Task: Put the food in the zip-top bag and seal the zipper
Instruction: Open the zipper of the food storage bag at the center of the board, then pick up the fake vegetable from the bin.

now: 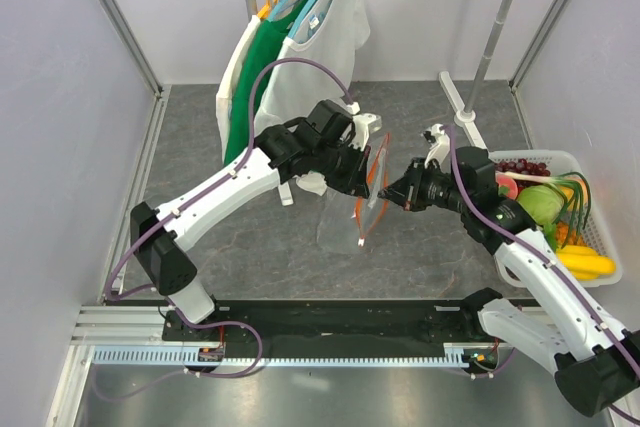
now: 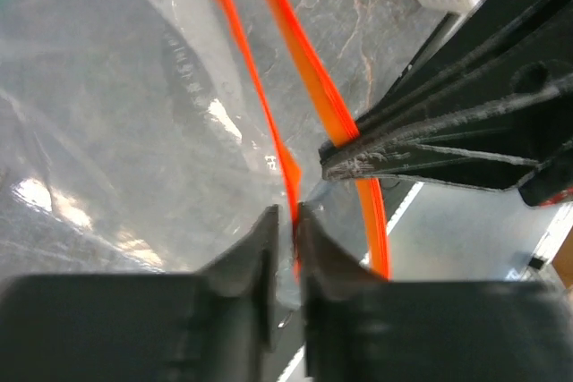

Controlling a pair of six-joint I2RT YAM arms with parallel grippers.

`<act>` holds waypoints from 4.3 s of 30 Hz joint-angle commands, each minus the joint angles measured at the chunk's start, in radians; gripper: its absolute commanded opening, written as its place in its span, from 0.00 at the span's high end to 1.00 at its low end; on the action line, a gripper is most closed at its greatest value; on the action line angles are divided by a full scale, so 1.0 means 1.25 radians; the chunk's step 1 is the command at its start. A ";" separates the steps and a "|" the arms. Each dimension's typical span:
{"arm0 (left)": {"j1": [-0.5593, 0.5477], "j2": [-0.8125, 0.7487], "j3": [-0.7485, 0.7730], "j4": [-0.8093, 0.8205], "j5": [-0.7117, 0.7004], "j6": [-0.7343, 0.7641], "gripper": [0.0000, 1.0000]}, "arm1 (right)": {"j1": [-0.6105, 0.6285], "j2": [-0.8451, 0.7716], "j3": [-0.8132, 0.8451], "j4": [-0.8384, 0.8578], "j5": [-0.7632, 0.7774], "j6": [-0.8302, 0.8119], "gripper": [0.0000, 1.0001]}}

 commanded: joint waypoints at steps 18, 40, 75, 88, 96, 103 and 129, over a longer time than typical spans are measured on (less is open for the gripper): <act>0.149 -0.190 -0.112 -0.129 -0.066 0.104 0.98 | -0.131 0.221 0.140 -0.287 0.143 -0.392 1.00; 0.148 0.052 0.003 -0.112 -0.007 -0.020 0.98 | -0.131 0.217 0.363 -0.554 0.089 -0.745 0.02; 0.146 0.041 -0.017 -0.099 0.039 -0.009 0.98 | -0.741 0.621 0.815 -0.858 0.315 -1.421 0.07; 0.146 0.046 -0.010 -0.102 0.036 0.001 0.98 | -0.865 0.699 0.743 -0.780 0.348 -1.450 0.14; 0.147 0.050 -0.005 -0.105 0.038 0.007 0.98 | -0.881 0.737 0.709 -0.762 0.327 -1.412 0.33; 0.146 0.047 -0.006 -0.105 0.040 0.011 0.98 | -0.883 0.730 0.716 -0.763 0.330 -1.401 0.62; 0.147 0.029 -0.011 -0.109 0.024 0.017 0.98 | -0.886 0.471 0.922 -0.768 0.142 -1.485 1.00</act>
